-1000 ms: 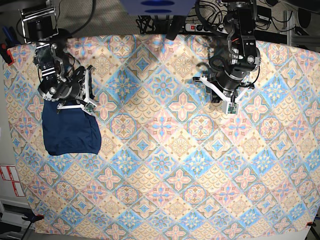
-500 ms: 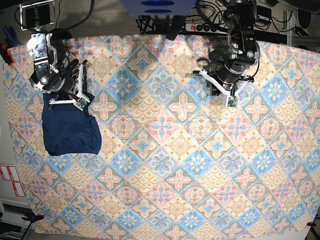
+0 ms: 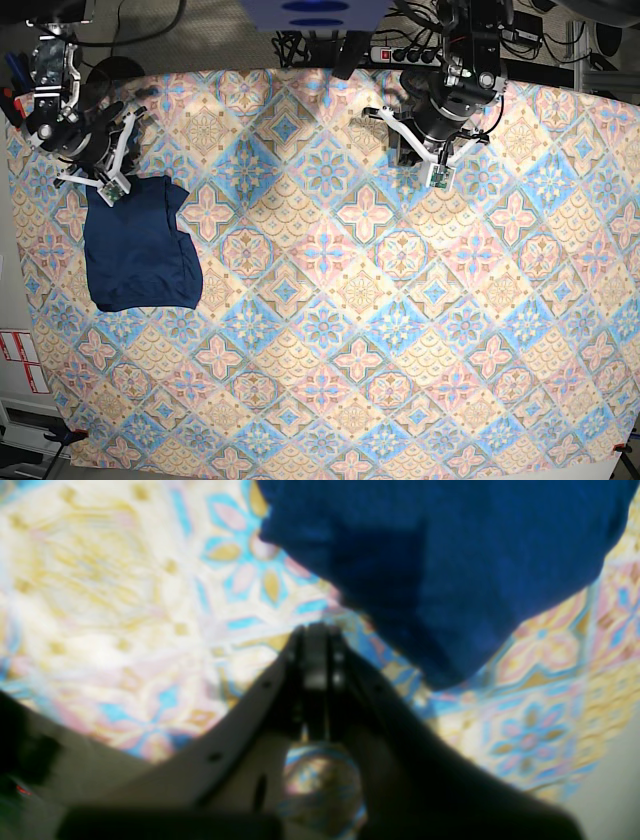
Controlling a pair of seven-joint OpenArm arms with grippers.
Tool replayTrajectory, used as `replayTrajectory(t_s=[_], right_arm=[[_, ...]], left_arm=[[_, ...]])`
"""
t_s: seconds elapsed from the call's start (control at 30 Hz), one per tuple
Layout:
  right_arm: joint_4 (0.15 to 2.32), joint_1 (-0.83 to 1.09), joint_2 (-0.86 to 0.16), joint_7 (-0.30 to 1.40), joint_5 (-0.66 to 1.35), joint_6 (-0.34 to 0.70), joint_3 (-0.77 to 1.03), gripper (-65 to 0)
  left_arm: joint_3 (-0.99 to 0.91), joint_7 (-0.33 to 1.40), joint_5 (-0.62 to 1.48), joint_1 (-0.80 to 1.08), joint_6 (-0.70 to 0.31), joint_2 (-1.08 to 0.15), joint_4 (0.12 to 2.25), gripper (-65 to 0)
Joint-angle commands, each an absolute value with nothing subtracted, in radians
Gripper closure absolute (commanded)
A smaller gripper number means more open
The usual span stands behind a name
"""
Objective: Fold the T-shirt properly
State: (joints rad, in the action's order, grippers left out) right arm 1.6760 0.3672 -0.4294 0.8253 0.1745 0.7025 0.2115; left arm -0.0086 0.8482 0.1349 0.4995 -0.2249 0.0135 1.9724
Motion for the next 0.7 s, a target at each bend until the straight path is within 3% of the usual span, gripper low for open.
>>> replayTrajectory(t_s=[0.0,0.4,0.67], right_arm=[[1.692,0.383,-0.446,0.817,0.199,0.698,0.254,0.0],[1.682,0.570,-0.440,0.816,0.321,0.698,0.475,0.0],[1.678,0.704,-0.346,0.817,0.325,0.698,0.550,0.0]], left_arm=[[-0.001,0.834,0.140,0.518,-0.228,0.012,1.998,0.0],[0.012,0.832,0.143,0.680,-0.228,-0.010,2.068,0.0],[0.012,0.829,0.143,0.817,-0.228,-0.008,2.071,0.0]])
